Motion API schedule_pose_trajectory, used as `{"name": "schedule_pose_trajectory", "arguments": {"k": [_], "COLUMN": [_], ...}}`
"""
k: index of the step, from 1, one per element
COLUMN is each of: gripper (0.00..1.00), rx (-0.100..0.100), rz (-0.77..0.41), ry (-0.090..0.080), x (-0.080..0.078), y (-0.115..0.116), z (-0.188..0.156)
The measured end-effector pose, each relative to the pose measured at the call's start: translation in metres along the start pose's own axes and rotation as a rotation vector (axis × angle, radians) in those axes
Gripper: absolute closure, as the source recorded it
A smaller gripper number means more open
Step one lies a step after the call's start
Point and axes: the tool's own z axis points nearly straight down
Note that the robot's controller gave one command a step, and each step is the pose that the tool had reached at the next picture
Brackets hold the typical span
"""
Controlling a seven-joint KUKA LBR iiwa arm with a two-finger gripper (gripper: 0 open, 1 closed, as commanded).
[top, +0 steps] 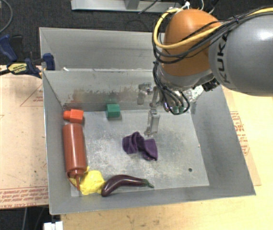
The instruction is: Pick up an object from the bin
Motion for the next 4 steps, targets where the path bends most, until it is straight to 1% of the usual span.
{"name": "schedule_pose_trajectory", "arguments": {"k": [1,2,3,4], "gripper": [0.0,0.0,0.0,0.0], "rx": [0.0,-0.001,0.0,-0.003], "rz": [0.002,0.018,0.008,0.219], "ry": [-0.008,-0.01,0.0,-0.008], "x": [-0.001,0.017,0.025,0.037], "y": [0.0,-0.01,-0.018,-0.026], "z": [-0.005,0.053,0.092,0.089]}}
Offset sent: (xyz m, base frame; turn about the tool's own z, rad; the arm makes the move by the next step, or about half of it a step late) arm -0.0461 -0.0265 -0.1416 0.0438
